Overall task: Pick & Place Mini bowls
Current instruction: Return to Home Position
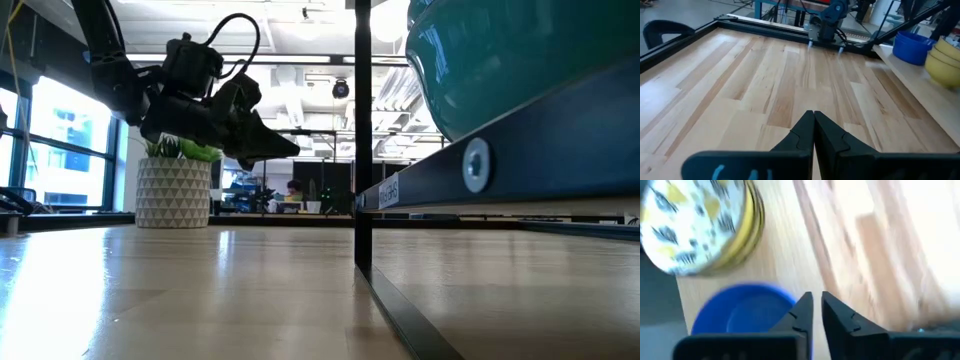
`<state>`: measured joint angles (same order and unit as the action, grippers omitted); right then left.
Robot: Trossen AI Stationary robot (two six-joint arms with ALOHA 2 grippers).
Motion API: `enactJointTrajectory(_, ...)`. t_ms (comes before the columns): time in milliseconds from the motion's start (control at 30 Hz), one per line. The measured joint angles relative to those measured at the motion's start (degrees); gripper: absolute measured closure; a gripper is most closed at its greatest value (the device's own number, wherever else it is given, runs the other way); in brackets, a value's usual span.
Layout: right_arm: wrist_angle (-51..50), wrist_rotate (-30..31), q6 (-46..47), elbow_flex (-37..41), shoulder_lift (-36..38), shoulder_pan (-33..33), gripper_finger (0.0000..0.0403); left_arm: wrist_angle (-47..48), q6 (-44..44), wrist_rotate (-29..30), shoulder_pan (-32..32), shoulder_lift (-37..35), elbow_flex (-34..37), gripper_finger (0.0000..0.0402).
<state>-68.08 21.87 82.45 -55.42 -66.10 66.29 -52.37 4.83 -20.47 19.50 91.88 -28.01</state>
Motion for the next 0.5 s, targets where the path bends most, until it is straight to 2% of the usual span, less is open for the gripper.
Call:
enactJointTrajectory(100, 0.1, 4.5, -5.1, 0.0, 2.4, -2.6, 0.0398, 0.0, -0.4, 0.2, 0.0, 0.0, 0.0, 0.0401)
enactJointTrajectory(233, 2.4, 9.1, -17.0, 0.0, 5.5, -8.8, 0.04, -0.2, -1.6, 1.5, 0.0, 0.0, 0.0, 0.0401)
enactJointTrajectory(400, 7.9, 9.3, -36.2, 0.0, 8.9, -19.5, 0.0402, -0.2, -1.9, 1.8, 0.0, 0.0, 0.0, 0.0401)
enactJointTrajectory(500, 12.0, 7.1, -47.0, 0.0, 10.7, -26.2, 0.0402, -0.1, -2.1, 2.0, 0.0, -0.5, 0.1, 0.0401)
